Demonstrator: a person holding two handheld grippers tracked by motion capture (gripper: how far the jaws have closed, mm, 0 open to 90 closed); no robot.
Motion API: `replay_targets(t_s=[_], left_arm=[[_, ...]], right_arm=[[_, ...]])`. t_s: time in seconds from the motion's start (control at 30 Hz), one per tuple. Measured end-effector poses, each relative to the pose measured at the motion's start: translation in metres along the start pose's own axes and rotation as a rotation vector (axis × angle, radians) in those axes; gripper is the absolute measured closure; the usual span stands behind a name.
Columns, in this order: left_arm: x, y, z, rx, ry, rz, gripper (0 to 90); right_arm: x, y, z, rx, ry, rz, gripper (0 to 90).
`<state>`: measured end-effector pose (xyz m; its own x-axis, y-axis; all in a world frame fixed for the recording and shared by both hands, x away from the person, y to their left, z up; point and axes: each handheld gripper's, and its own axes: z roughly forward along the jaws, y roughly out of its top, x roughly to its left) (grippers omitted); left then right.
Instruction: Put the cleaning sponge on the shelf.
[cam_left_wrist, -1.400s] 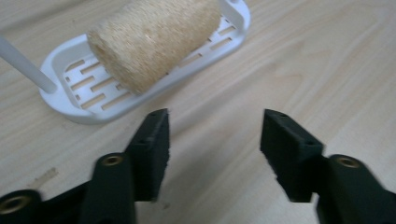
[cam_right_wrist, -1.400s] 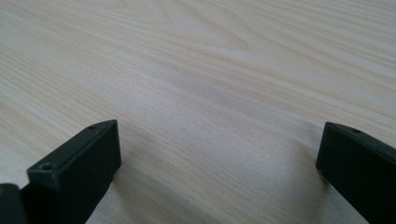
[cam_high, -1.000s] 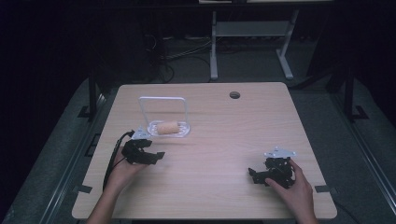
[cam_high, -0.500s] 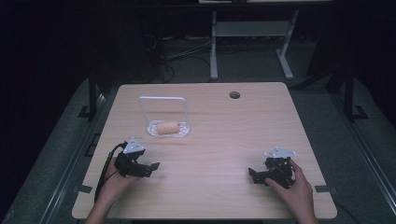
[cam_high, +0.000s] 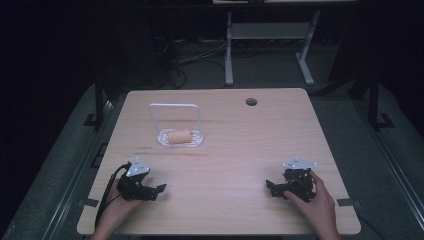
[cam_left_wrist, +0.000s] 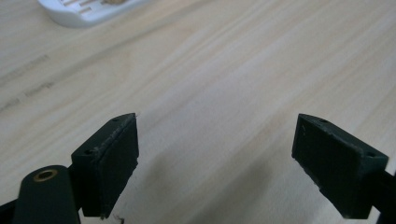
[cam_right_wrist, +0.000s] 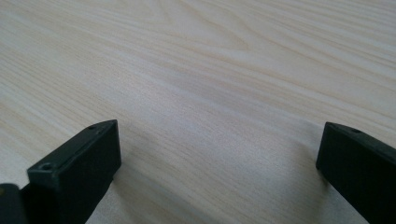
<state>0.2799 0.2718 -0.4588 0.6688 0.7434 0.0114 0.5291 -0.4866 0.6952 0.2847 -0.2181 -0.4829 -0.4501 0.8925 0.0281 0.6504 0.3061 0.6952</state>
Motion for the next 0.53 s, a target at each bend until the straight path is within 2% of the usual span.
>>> replay_targets(t_s=[0.2, 0.3, 0.47, 0.53], left_arm=[[-0.001, -0.007, 0.007, 0.030, 0.005, 0.024, 13.0], [0.001, -0.010, 0.007, 0.014, -0.009, 0.008, 12.9], [0.003, -0.016, 0.007, -0.035, -0.022, 0.014, 12.8], [0.003, -0.016, 0.007, -0.035, -0.023, 0.015, 12.9]], right_arm=[[0.000, 0.000, 0.000, 0.000, 0.000, 0.000, 0.0], [0.000, 0.000, 0.000, 0.000, 0.000, -0.001, 0.0], [0.000, 0.000, 0.000, 0.000, 0.000, 0.000, 0.0], [0.000, 0.000, 0.000, 0.000, 0.000, -0.001, 0.0]])
